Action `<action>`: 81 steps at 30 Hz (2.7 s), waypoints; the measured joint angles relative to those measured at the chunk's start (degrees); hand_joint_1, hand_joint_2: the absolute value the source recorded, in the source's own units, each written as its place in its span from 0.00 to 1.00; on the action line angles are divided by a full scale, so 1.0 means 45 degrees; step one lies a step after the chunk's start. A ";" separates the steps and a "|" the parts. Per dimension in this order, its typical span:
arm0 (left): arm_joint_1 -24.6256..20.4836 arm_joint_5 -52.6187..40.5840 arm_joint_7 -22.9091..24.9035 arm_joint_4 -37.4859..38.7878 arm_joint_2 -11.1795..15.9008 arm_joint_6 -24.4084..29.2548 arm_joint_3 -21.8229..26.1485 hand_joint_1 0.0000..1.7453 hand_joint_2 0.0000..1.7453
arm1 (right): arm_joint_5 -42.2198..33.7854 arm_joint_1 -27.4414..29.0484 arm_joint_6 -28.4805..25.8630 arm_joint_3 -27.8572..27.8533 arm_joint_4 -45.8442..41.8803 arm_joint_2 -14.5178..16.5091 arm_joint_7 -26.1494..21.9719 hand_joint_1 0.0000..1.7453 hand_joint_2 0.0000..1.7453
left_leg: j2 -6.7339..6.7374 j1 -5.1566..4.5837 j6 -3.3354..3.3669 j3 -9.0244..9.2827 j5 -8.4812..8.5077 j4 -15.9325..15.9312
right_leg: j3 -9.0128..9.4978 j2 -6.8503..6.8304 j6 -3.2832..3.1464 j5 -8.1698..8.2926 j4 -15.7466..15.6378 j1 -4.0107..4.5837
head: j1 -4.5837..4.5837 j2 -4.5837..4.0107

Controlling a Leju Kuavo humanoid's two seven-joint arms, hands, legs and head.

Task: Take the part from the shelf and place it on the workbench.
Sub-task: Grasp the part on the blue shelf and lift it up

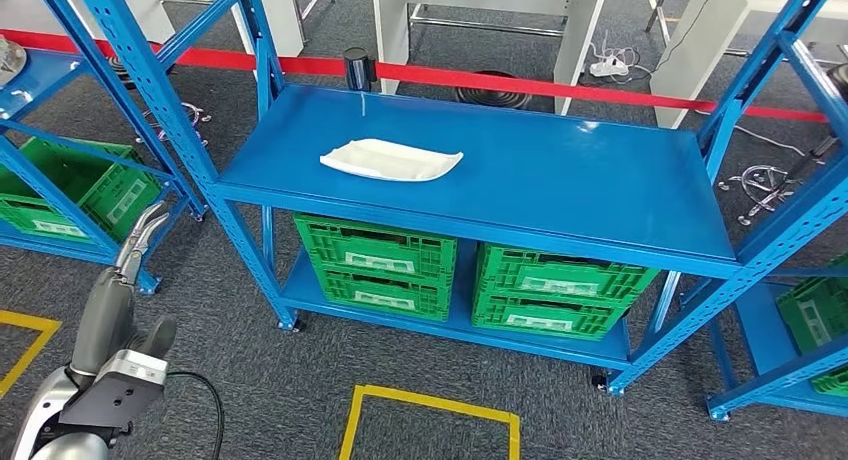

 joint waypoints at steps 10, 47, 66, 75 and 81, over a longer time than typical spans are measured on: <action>-0.0338 0.0013 -0.0107 0.0086 0.0112 0.0148 -0.0149 0.00 0.00 | 0.0183 -0.0026 0.0009 -0.0032 0.0004 -0.0041 -0.0056 0.00 0.00 | 0.0030 0.0095 -0.0679 -0.1595 -0.1280 0.3274 | 0.1021 0.0015 -0.0468 -0.0096 -0.0928 -0.0090 | -0.0180 0.0000; -0.1462 -0.0039 -0.0237 0.1138 -0.0096 0.0171 -0.1640 0.00 0.00 | -0.2708 -0.0071 0.0351 -0.2687 0.0013 -0.0134 -0.0780 0.00 0.00 | 0.0079 0.0128 -0.0672 -0.1333 0.0905 0.0366 | 0.1561 0.0479 -0.0245 -0.0645 -0.0887 -0.0079 | -0.0209 0.0000; -0.1297 0.0033 -0.0262 0.1071 -0.0107 0.0084 -0.1767 0.00 0.00 | -0.2421 -0.0067 0.0118 -0.2754 0.0057 -0.0129 -0.0660 0.00 0.00 | 0.0133 0.0066 -0.0588 0.0073 -0.0007 0.0068 | 0.0229 -0.0008 -0.0286 0.0198 -0.0670 -0.0008 | 0.0016 0.0000; -0.1381 0.0409 0.0228 0.1210 -0.0119 -0.0875 -0.1809 0.00 0.00 | -0.2212 -0.0096 0.0050 -0.2754 0.0057 -0.0119 -0.0912 0.00 0.00 | 0.0121 0.0057 -0.0669 -0.1996 0.0014 0.2202 | 0.1133 0.0121 -0.0576 -0.0334 -0.0759 0.0021 | -0.0168 0.0000; -0.1404 0.0374 0.0319 0.1610 -0.0122 -0.1338 -0.1825 0.00 1.00 | -0.2118 -0.0133 0.0102 -0.2754 0.0081 -0.0096 -0.0981 0.00 0.00 | 0.0080 -0.0068 -0.0486 -0.1381 0.1220 0.0068 | 0.1225 0.0146 -0.0446 -0.0561 -0.0734 0.0109 | -0.0175 0.0000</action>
